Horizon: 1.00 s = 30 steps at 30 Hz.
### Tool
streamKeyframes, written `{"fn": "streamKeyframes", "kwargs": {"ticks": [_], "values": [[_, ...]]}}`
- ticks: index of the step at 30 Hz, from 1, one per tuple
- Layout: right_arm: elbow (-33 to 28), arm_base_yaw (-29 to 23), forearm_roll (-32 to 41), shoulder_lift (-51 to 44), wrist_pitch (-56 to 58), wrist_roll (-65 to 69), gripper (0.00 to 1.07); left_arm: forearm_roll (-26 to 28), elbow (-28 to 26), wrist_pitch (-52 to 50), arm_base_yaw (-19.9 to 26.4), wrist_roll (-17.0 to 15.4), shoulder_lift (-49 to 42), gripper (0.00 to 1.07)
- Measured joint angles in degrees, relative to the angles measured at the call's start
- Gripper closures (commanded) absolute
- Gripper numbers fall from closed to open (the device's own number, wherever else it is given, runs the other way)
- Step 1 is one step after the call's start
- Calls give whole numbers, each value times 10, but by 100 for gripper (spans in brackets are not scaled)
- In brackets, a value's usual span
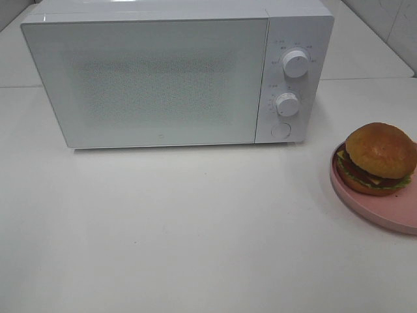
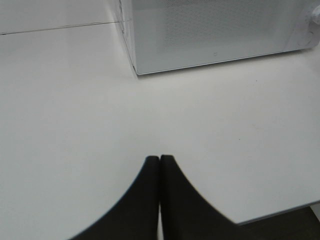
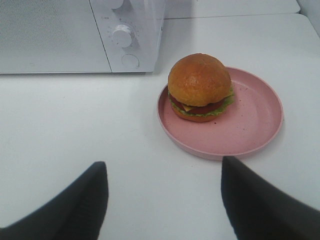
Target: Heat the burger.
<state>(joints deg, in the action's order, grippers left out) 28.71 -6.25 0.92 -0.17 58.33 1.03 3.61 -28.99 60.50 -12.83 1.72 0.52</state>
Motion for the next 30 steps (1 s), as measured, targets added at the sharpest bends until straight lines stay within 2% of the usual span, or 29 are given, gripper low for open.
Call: {"fn": "streamKeyframes", "kwargs": {"ticks": [3, 5, 6, 8, 11, 30], "values": [[0, 0, 0, 0, 0, 0, 46, 0, 0, 0, 11, 0, 0, 106], [0, 2, 0, 0, 0, 0, 46, 0, 0, 0, 52, 0, 0, 106], [0, 2, 0, 0, 0, 0, 46, 0, 0, 0, 52, 0, 0, 106], [0, 27, 0, 0, 0, 0, 46, 0, 0, 0, 99, 0, 0, 106], [0, 42, 0, 0, 0, 0, 46, 0, 0, 0, 122, 0, 0, 106], [0, 45, 0, 0, 0, 0, 46, 0, 0, 0, 128, 0, -7, 106]]}}
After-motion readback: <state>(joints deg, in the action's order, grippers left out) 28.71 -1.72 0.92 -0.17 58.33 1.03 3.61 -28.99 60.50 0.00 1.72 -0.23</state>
